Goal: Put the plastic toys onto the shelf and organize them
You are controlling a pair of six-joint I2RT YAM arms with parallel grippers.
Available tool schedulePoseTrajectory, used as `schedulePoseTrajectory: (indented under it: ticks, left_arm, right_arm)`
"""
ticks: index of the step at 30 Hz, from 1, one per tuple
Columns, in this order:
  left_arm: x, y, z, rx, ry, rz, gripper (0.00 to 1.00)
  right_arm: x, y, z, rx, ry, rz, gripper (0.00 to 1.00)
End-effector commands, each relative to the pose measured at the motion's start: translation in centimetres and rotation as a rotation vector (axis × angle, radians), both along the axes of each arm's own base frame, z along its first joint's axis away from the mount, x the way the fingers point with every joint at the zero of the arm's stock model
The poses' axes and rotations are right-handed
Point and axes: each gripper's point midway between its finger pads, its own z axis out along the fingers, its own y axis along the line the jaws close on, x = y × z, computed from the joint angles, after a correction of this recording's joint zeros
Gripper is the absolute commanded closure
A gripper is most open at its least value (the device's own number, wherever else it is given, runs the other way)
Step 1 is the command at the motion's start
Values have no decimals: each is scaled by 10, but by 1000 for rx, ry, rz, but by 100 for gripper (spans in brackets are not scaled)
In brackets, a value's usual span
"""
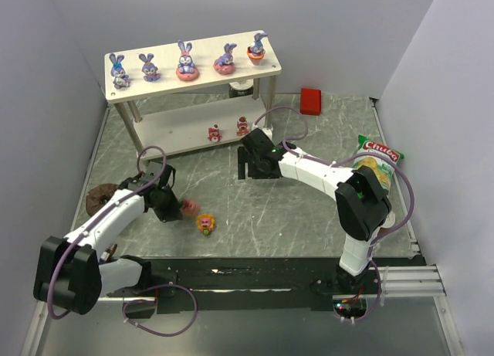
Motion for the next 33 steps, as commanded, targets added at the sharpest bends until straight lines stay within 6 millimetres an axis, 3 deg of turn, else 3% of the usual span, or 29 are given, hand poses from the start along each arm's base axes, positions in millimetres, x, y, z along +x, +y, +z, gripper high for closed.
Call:
schedulePoseTrajectory:
  ticks: [1, 4, 10, 13, 14, 17, 21, 24, 33]
  left_arm:
    - [35, 4, 22, 54, -128, -28, 99]
    - [53, 2, 33, 70, -182, -59, 99]
    - [69, 1, 33, 100, -199, -108, 99]
    - [80, -6, 39, 71, -263, -133, 74]
    - [83, -9, 41, 62, -279, -146, 54]
    - [97, -16, 48, 39, -335, -177, 36]
    - [120, -23, 61, 58, -417, -265, 28]
    - [130, -24, 58, 88, -409, -325, 26]
    - [126, -31, 29, 72, -303, -389, 32]
  right_arm:
    - [9, 4, 29, 53, -59, -18, 11]
    - [11, 4, 33, 52, -65, -17, 12]
    - [14, 5, 40, 58, -82, -14, 12]
    - [13, 9, 43, 81, -84, 3, 12]
    - [13, 9, 44, 85, -82, 2, 12]
    - [12, 10, 44, 86, -77, 5, 12]
    - [10, 8, 41, 79, -69, 5, 12]
    - [8, 6, 39, 71, -63, 5, 13]
    - [5, -2, 38, 55, -65, 0, 13]
